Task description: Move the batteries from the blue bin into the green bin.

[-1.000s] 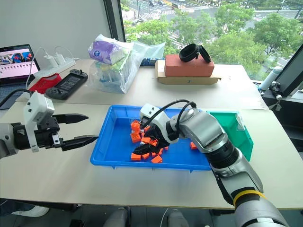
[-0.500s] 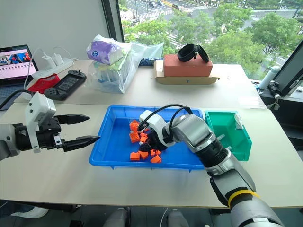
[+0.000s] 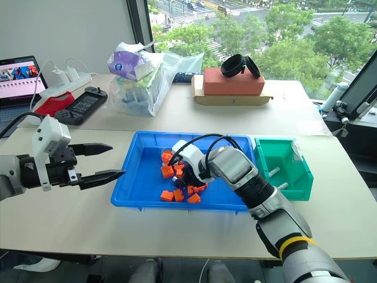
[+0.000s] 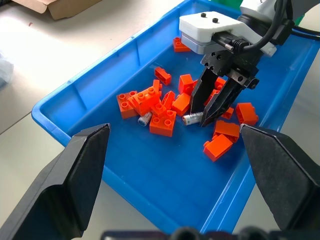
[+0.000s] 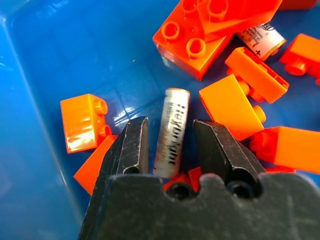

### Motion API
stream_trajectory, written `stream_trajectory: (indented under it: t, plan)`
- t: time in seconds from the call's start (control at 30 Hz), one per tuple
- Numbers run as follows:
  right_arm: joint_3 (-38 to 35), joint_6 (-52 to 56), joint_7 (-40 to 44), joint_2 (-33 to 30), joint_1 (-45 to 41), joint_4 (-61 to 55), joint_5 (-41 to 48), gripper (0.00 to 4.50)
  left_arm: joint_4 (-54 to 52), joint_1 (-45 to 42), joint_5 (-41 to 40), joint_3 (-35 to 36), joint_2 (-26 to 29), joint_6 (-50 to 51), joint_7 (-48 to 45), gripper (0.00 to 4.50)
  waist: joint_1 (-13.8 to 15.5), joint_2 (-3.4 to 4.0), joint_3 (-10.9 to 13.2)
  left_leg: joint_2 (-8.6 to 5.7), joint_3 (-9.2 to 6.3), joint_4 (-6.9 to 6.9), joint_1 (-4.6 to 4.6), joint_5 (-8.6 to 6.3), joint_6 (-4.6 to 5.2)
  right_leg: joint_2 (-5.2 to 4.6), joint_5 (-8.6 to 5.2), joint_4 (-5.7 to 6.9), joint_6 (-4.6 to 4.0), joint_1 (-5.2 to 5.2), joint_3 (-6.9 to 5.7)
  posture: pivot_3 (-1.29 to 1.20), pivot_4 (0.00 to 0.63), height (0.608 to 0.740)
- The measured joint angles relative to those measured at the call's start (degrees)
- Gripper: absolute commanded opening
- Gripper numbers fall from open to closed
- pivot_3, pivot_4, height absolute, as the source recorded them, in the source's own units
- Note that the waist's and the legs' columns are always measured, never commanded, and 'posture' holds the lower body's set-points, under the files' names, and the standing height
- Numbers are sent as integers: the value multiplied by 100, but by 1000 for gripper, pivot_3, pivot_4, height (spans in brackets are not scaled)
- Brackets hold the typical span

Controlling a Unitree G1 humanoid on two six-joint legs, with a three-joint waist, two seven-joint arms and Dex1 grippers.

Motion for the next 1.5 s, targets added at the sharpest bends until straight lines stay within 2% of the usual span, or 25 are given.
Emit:
stream_trajectory:
  t: [0.03, 0.2, 0.23, 0.37, 0.57, 0.67, 0.83, 0.97, 1.03, 1.23, 1.43, 1.5]
  plan:
    - [14, -23, 0, 7, 0, 2, -15, 1755, 0, 0, 0, 0, 0, 0, 1, 4500, 0, 0, 0, 0, 0, 0, 0, 0, 0, 0, 0, 0, 0, 0, 0, 0, 150, 740]
    - [91, -102, 34, -18, -1, -27, -80, 393, 0, 0, 1, 0, 0, -1, 4, 4500, 1, 0, 0, 0, 0, 0, 0, 0, 0, 0, 0, 0, 0, 0, 0, 0, 150, 740]
    - [98, -105, 59, -55, -1, -71, -76, 285, 0, 0, 1, 0, 0, -2, 4, 4500, 4, 0, 0, 0, 0, 0, 0, 0, 0, 0, 0, 0, 0, 0, 0, 0, 150, 740]
    - [-210, 142, 340, -334, -51, -516, 258, 283, -5, 5, 11, -5, 92, -8, -43, 4500, 10, 0, 1, 0, 0, 0, -5, 0, 0, -1, 0, -2, 0, -4, 0, 0, 150, 740]
    - [-1446, 908, 787, -701, -479, -1109, 1202, 283, 25, -325, -33, -199, 57, -8, -32, 4500, 18, -1, 1, 1, 0, -1, -6, 0, 0, -1, 0, -6, 0, -2, -1, 0, 150, 740]
    - [-1773, 798, 1050, -1592, -600, -1142, 1364, 283, 70, -534, -167, -325, -33, -2, -30, 4500, 66, -2, 1, -2, 0, 0, -9, -1, 1, -7, 0, -23, 0, 5, -7, 0, 150, 740]
    - [-2046, -29, 1063, -2749, -764, -64, 872, 283, 99, -939, -898, -433, -403, 92, -121, 4500, 43, -6, 4, -3, 1, -5, -17, -2, 2, -7, 0, -29, 1, -2, -4, 0, 150, 740]
    - [-2035, -757, 1176, -3707, -637, 403, 342, 283, 184, -1162, -963, -591, -414, 88, -133, 4500, 14, -6, 4, -3, 3, -16, -17, -8, 12, -7, 0, -54, 1, -2, -1, 0, 150, 740]
    - [-2003, -1070, 1307, -4087, -313, 430, 117, 283, 284, -1195, -892, -732, -418, 76, -165, 4500, -3, -6, 4, -3, 4, -17, -17, -10, 16, -6, 0, -57, 1, -2, 0, 0, 150, 740]
    - [-2015, -1258, 1514, -4319, 683, 180, 18, 283, 355, -1265, -654, -1022, -385, 3, -382, 4500, -22, -1, 7, -3, 5, -10, -16, -9, 15, -6, 0, -51, 1, 1, 2, 0, 150, 740]
    - [-1866, -1409, 1346, -4303, 1203, 112, -319, 283, 536, -1372, -360, -1151, -383, -111, -512, 4500, 11, 0, 7, -5, 5, 0, -17, -9, 15, -8, 1, -51, 3, 4, 2, 0, 150, 740]
    - [-1658, -1554, 1299, -4303, 1319, 119, -532, 1286, 624, -1384, -244, -1167, -372, -189, -547, 4500, 9, 0, 7, -4, 5, 1, -17, -9, 15, -7, 1, -51, 3, 4, 2, 0, 150, 740]
